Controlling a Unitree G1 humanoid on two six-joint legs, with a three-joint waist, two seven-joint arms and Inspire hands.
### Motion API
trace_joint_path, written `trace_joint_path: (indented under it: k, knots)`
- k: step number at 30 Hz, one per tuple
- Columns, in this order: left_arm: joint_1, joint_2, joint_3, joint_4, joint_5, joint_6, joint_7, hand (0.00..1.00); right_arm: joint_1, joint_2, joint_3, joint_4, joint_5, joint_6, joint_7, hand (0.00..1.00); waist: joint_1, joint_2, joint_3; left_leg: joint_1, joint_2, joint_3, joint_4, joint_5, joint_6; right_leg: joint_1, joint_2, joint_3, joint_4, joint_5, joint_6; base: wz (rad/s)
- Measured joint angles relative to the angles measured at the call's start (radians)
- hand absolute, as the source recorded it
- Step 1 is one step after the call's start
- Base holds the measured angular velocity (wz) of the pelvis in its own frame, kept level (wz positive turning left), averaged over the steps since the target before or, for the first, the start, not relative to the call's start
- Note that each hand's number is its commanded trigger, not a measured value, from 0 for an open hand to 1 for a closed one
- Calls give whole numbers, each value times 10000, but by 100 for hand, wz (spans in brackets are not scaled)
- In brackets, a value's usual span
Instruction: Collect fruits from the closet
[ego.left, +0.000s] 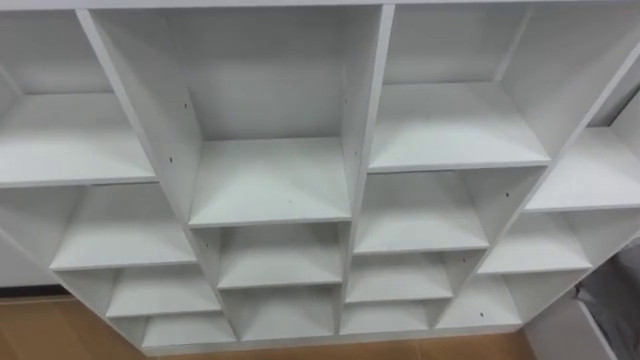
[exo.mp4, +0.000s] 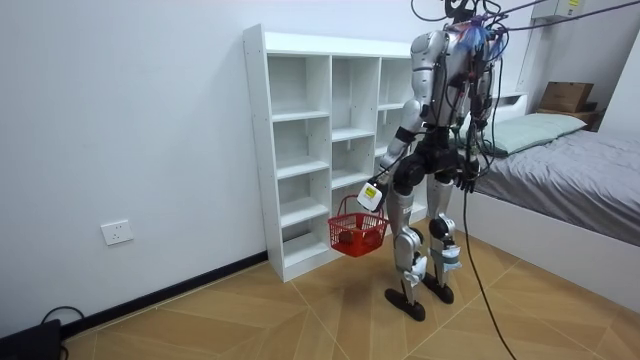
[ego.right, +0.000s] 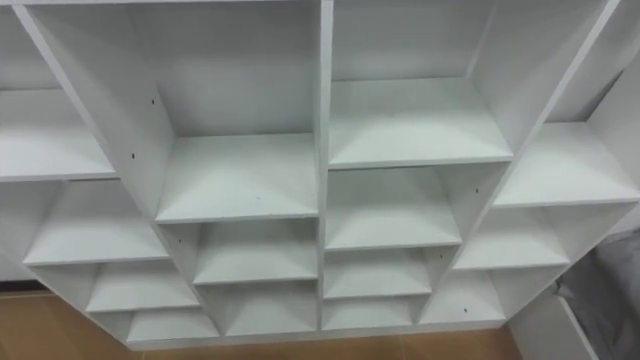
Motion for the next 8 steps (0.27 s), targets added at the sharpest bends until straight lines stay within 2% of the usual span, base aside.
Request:
trace_joint_path:
  k: [8]
  knots:
    - [-32, 16, -256, -2, -2, 60, 2, 100, -49, 0, -1, 5, 30, 35, 50, 0, -160, 148, 35, 22, -14, 2, -4, -1, 1, 9, 14, 72, 10, 0, 0, 0]
